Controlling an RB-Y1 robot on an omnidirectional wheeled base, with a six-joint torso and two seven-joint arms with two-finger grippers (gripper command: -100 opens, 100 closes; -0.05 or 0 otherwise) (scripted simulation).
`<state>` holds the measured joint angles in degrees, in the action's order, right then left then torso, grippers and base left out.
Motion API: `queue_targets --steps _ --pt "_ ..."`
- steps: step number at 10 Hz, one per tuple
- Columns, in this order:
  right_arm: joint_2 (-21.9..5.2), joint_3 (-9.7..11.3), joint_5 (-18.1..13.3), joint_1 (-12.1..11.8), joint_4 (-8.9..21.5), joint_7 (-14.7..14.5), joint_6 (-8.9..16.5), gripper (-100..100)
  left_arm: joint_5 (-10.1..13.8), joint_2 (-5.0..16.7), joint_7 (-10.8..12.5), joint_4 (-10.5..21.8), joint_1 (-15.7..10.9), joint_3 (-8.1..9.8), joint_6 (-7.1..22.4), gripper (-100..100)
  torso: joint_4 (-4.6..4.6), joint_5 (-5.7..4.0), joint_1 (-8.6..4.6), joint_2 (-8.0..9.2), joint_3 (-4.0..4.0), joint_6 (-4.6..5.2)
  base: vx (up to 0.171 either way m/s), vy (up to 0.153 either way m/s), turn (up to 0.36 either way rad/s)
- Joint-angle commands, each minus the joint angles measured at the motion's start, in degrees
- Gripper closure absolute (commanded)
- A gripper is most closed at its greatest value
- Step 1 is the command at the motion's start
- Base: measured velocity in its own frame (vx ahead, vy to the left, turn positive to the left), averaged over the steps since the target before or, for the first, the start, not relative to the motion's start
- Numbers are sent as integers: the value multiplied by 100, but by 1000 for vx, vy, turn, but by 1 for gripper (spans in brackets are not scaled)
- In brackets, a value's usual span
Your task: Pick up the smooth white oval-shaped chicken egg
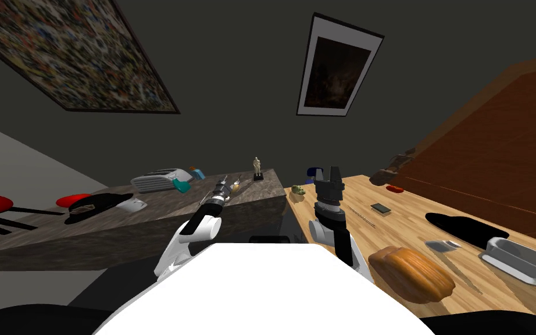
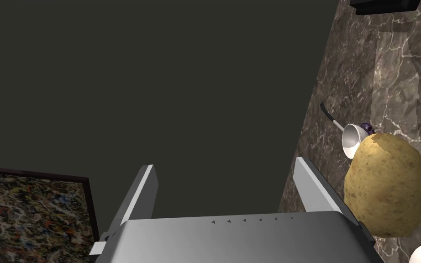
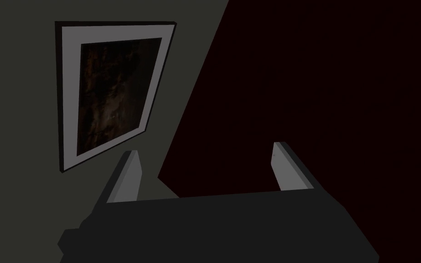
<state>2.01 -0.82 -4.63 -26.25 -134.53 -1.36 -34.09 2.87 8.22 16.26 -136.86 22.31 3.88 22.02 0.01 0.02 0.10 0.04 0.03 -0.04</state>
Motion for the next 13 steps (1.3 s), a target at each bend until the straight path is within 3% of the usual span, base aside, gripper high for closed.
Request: queue_targets --steps 1,13 --pt "0 0 0 0 0 0 0 0 -15 14 105 13 -76 -2 286 -100 0 0 0 0 0 0 -10 20 -68" --pt "0 0 0 0 0 0 0 0 -105 108 531 178 -448 -25 2090 -100 0 3 13 -1 0 0 -14 41 -47"
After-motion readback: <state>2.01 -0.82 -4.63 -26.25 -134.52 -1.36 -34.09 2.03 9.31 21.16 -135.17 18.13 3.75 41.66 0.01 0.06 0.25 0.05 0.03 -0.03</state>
